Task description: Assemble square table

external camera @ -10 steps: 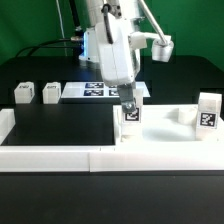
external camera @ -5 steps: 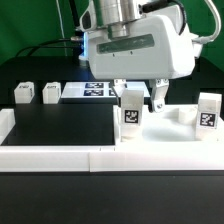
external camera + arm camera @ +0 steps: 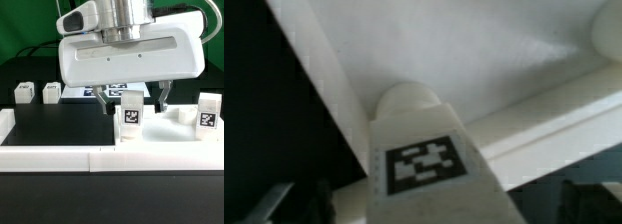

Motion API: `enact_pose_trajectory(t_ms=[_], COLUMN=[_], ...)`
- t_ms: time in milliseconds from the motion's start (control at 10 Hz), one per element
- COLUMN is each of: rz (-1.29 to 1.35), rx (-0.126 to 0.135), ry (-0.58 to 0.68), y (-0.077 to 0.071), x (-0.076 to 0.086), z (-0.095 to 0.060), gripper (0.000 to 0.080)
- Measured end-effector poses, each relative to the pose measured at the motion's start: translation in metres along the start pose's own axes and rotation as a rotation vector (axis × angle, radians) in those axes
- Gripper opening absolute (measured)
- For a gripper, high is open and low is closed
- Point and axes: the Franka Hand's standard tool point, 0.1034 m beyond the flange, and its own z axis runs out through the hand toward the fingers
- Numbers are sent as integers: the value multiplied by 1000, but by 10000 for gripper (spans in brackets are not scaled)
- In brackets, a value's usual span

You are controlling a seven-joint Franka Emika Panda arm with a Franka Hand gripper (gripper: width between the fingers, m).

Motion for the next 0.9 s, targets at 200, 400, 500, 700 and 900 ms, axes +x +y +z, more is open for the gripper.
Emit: enact_pose_trajectory(t_ms=[200,400,500,700,900], rz=[26,183,259,685,1079], rx=[0,-6,-6,-24,-14], ry=[-1,-2,-1,-38,-96], y=[0,5,5,5,1], x=[0,-1,0,2,-2], z=[0,1,1,1,4], gripper=[337,291,291,291,291])
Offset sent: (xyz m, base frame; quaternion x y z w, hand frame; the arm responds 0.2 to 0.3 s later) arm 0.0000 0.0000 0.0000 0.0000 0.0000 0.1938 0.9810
